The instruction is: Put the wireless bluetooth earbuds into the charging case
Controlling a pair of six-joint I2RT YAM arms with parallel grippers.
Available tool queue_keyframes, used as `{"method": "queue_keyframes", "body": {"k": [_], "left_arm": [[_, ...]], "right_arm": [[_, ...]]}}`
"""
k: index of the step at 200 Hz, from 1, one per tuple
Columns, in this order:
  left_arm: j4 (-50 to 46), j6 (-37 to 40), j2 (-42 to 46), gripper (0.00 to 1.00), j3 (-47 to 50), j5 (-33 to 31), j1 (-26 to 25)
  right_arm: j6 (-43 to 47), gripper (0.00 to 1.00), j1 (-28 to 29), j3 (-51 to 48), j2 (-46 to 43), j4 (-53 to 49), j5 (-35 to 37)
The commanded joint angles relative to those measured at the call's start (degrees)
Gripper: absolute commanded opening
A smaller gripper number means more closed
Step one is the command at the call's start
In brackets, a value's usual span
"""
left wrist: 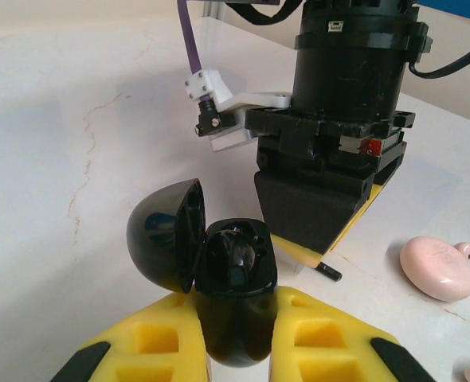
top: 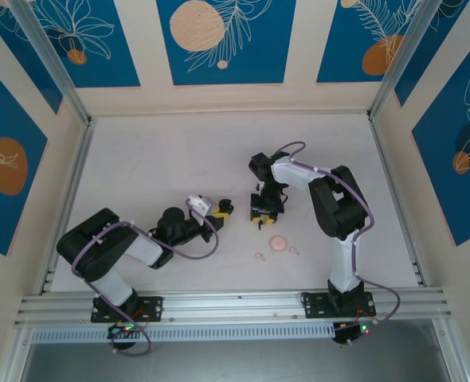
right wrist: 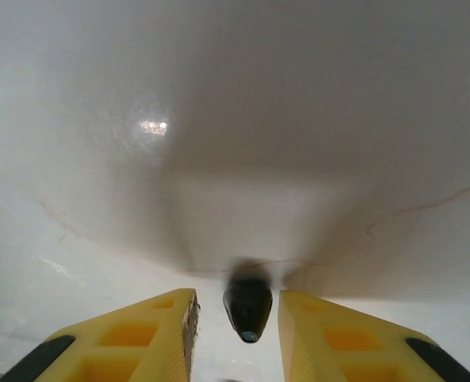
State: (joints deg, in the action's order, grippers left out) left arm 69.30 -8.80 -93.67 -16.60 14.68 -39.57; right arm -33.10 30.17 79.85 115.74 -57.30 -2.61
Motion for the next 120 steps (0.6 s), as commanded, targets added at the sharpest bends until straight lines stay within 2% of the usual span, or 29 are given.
{"method": "queue_keyframes", "body": {"k": [1, 120], "left_arm": [[0.08, 0.93, 1.21, 0.08, 0.34, -0.35, -0.59], [-2.44, 2.06, 1.47, 0.08, -0.81, 0.43, -0.59]], "right_arm": [[0.76, 0.32, 0.50, 0.82, 1.32, -0.98, -1.17], [0.69, 0.20, 0.59, -1.29, 0.75, 2.19, 0.57]]}}
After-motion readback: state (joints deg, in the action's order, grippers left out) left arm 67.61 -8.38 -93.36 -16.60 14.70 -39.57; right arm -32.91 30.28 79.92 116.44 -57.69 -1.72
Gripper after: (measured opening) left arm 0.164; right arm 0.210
